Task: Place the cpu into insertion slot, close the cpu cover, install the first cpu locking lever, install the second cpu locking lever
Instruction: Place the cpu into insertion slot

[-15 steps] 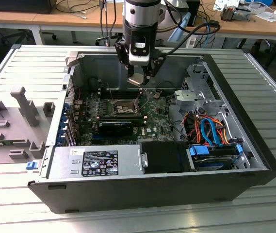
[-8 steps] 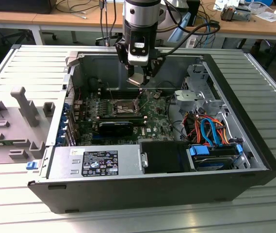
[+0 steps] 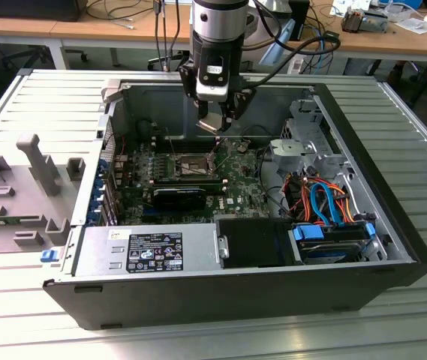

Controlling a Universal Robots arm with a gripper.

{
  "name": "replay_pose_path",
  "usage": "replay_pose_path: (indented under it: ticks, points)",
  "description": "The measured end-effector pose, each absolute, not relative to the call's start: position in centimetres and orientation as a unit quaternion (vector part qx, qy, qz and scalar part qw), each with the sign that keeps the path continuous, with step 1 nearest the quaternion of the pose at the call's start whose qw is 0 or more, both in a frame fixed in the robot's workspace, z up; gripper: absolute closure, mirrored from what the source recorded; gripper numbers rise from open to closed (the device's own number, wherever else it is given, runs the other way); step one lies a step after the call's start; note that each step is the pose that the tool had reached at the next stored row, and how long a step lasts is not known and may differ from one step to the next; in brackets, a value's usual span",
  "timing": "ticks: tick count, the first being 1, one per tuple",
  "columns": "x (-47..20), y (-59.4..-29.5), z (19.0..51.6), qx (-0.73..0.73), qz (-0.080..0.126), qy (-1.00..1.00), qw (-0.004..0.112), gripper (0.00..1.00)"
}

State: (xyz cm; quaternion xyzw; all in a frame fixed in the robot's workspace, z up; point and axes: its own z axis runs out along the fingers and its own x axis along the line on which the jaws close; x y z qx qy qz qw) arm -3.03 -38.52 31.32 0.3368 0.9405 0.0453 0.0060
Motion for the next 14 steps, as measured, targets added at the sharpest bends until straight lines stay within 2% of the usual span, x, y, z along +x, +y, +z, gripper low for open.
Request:
replay_pose_path:
  ticks: [14]
  points:
    - [-3.03, -38.52, 31.31, 0.356, 0.045, 0.933, 0.007, 0.45]
